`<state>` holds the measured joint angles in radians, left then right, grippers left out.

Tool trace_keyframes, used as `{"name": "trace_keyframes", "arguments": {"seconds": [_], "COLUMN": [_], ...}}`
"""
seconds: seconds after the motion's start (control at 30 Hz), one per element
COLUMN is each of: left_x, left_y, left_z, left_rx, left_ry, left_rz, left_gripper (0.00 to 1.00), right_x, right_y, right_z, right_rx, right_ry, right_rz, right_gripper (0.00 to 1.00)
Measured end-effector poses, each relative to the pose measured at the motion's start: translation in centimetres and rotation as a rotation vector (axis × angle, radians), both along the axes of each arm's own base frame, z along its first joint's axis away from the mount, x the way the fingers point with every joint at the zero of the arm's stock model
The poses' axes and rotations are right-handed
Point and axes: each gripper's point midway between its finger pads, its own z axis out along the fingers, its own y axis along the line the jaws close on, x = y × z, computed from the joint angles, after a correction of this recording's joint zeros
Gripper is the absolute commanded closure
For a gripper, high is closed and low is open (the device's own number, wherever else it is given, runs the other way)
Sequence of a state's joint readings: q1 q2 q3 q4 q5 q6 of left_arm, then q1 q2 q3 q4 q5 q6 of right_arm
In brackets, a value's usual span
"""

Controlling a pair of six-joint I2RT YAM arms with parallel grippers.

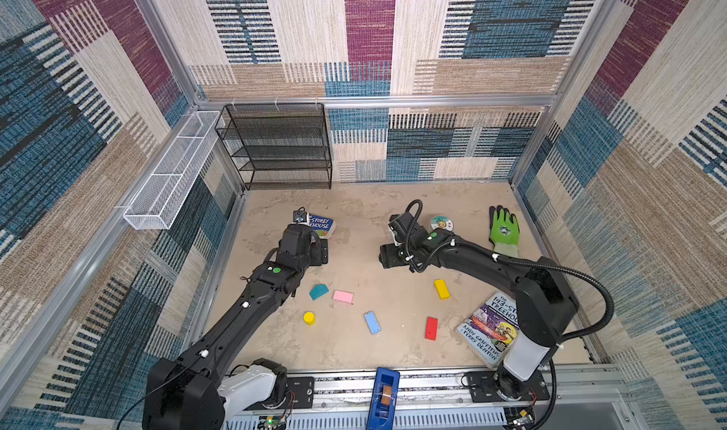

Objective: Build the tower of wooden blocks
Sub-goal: 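Carry the held wooden bar over the other wooden bar with the right gripper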

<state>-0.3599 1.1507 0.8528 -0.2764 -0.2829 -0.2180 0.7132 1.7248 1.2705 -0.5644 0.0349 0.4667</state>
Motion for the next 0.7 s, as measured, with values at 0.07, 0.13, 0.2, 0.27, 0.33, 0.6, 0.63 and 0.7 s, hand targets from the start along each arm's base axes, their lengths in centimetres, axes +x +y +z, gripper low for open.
{"name": "trace_keyframes", "arguments": {"seconds": [0.07,0.13,0.2,0.27,0.33,0.6,0.63,0.7], "left_x": [0.0,0.0,0.1,0.1,0.1,0.2,0.2,0.2], "left_y": [0.1,0.1,0.1,0.1,0.2,0.2,0.2,0.2], "left_z": [0.0,0.0,-0.1,-0.1,-0.1,-0.4,-0.5,-0.5], "left_rx": [-0.001,-0.001,-0.003,-0.005,-0.007,-0.006,-0.006,-0.005], "left_ry": [0.000,0.001,0.002,0.003,0.003,0.011,0.013,0.015], "left_rz": [0.003,0.004,0.006,0.007,0.009,0.014,0.014,0.014], "left_gripper": [0.14,0.14,0.14,0.14,0.14,0.14,0.14,0.14], "right_x": [-0.8,-1.4,-1.6,-1.7,-2.0,-2.0,-1.9,-1.6], "right_y": [-0.6,-0.9,-1.1,-1.3,-1.7,-2.5,-2.5,-2.4], "right_z": [-0.6,-1.3,-2.1,-3.1,-4.2,-7.7,-8.0,-8.2], "right_rx": [0.001,-0.003,-0.018,-0.034,-0.059,-0.122,-0.125,-0.126], "right_ry": [0.020,0.041,0.055,0.070,0.087,0.132,0.134,0.127], "right_rz": [-0.048,-0.083,-0.114,-0.139,-0.158,-0.207,-0.208,-0.216], "right_gripper": [0.48,0.48,0.48,0.48,0.48,0.46,0.46,0.46]}}
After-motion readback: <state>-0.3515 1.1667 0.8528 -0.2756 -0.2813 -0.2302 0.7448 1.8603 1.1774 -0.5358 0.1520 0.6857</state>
